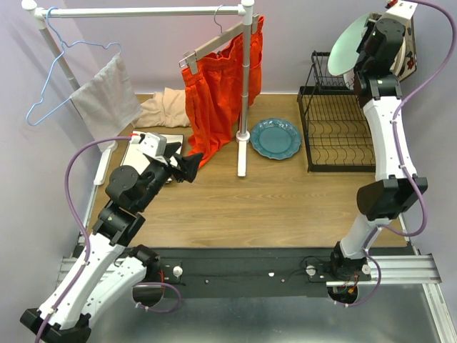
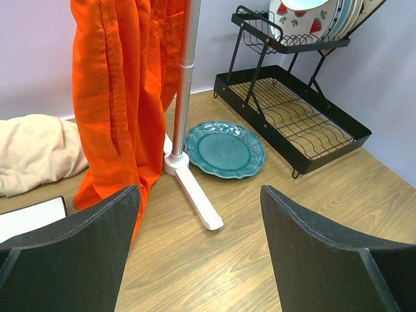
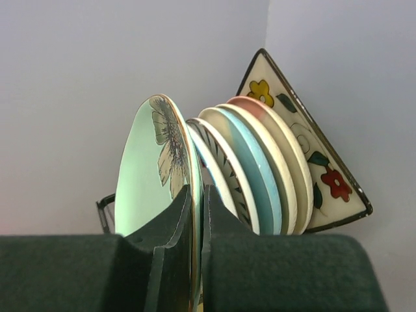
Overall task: Unload the plates from the dish rack
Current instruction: Unload the plate from the dish rack, then place the plate at the corner of the board.
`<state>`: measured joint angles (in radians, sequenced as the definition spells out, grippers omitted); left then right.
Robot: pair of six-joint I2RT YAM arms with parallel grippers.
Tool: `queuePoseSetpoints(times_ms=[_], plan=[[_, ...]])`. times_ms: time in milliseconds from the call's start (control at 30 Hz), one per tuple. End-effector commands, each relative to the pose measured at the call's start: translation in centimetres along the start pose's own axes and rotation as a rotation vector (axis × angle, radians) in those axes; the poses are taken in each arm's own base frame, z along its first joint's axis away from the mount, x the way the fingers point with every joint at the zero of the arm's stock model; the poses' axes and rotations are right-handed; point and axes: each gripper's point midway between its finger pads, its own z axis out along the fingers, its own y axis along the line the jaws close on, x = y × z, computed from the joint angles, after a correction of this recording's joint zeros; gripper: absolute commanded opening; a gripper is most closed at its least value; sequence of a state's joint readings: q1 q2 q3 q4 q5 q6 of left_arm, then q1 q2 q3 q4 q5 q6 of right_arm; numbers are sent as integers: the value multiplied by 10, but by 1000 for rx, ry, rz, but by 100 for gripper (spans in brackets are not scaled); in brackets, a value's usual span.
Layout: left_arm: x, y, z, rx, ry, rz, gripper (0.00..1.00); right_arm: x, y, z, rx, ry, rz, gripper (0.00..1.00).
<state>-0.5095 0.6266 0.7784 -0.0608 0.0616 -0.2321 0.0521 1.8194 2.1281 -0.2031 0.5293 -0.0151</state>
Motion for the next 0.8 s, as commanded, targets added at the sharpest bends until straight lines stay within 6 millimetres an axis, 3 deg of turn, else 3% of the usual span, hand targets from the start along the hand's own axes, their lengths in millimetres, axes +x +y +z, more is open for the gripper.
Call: queuePoseSetpoints(times_ms=[0,233,400,533,700,767], plan=[[-4,2,-2,-10,-15,5,84,-76,-8,-37,-71,-154,215,1],[-5,-2,-3,12,-19,4,84,-68,1,-66,-181,-106,318,1],[-8,-4,-5,21,-28,3,84,-47,6,-83,-233,-30,373,1],[-10,-5,-7,25,-37,2,84,-41,9,-102,-290,3,407,1],[-10,-6,-6,30,-36,3,84,-18,18,-128,-374,88,471,1],[-10,-6,-6,30,-34,3,84,-1,20,-142,-407,134,485,1]])
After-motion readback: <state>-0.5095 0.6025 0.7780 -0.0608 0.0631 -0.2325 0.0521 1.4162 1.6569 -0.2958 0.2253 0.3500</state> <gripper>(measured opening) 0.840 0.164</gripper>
